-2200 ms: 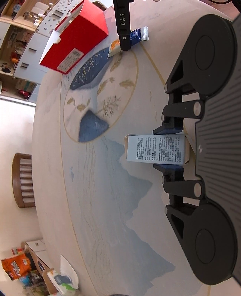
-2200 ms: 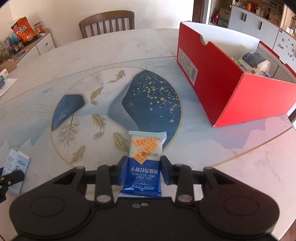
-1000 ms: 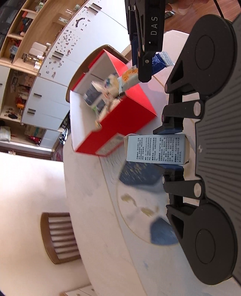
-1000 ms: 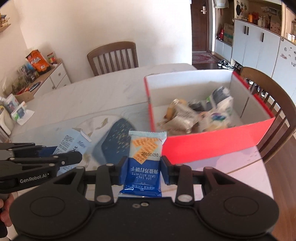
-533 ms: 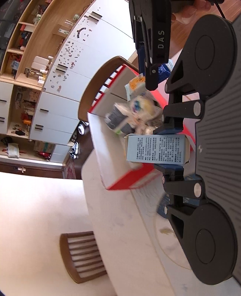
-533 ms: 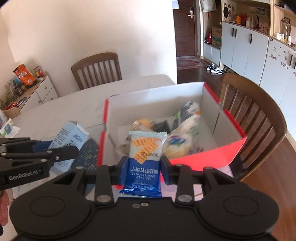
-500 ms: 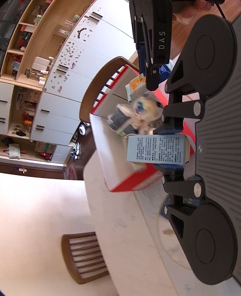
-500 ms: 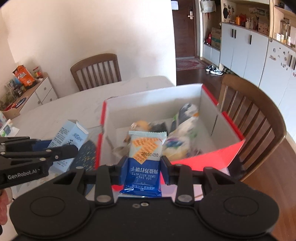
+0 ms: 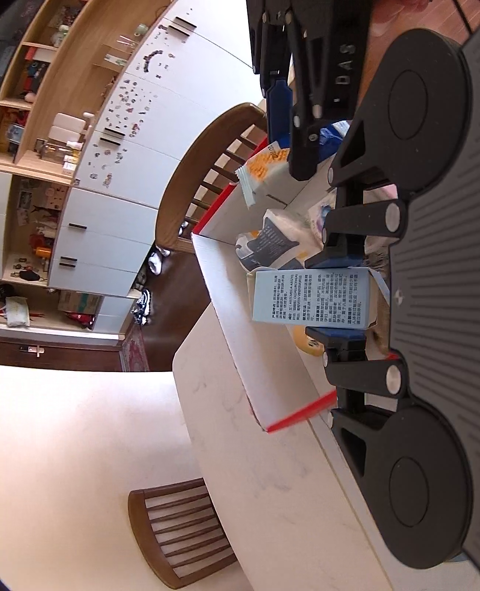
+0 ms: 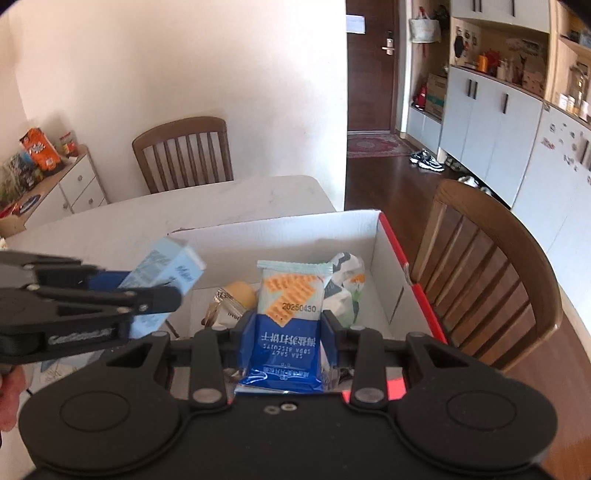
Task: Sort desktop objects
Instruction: 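Lift and carry the biscuit packet and carton over the shoebox, then lower the packet and carton into the shoebox and open both grippers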
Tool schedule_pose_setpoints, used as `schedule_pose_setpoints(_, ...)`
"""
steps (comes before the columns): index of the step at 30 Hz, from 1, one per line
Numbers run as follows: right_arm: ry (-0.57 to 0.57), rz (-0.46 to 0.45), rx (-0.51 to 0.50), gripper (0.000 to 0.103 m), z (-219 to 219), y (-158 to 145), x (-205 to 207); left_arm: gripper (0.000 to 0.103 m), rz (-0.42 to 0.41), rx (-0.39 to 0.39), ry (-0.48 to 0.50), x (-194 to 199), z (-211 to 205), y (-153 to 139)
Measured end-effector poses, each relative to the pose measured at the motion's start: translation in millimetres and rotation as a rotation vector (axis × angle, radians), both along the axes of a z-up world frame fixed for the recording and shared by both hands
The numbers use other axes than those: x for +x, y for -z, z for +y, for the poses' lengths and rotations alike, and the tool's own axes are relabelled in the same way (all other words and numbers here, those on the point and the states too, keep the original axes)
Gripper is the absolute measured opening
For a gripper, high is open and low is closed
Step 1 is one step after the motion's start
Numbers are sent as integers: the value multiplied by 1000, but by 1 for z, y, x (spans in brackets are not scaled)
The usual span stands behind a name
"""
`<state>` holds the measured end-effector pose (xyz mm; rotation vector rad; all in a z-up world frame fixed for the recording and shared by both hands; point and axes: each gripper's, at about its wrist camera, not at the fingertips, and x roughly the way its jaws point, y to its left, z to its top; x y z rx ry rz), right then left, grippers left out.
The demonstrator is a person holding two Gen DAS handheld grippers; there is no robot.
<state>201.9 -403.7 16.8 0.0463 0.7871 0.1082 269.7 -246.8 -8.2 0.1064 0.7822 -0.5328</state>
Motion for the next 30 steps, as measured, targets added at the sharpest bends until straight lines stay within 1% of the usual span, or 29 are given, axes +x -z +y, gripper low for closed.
schedule_pose_setpoints(6,-31,7,-30,36,1,10,20,29,30,13,-11,26,-13,10)
schedule_pose_setpoints(10,-46,42,-27,36,2,21,32,29,44,36,-19,39,-21,20)
schedule_pose_setpoints(14,-60,55,-43,36,2,30,40,29,66,55,-26,50,-26,30)
schedule_pose_setpoints(18,-68,75,-56,36,3,39,48,29,77,81,-18,56,-31,40)
schedule_pose_setpoints(21,-77,101,-62,36,3,48,55,29,86,89,-22,59,-33,47)
schedule_pose_setpoints(23,-86,106,-79,36,6,52,58,29,92,91,-20,60,-34,50)
schedule_pose_setpoints(30,-116,125,-92,36,7,65,65,29,112,103,-13,65,-39,59)
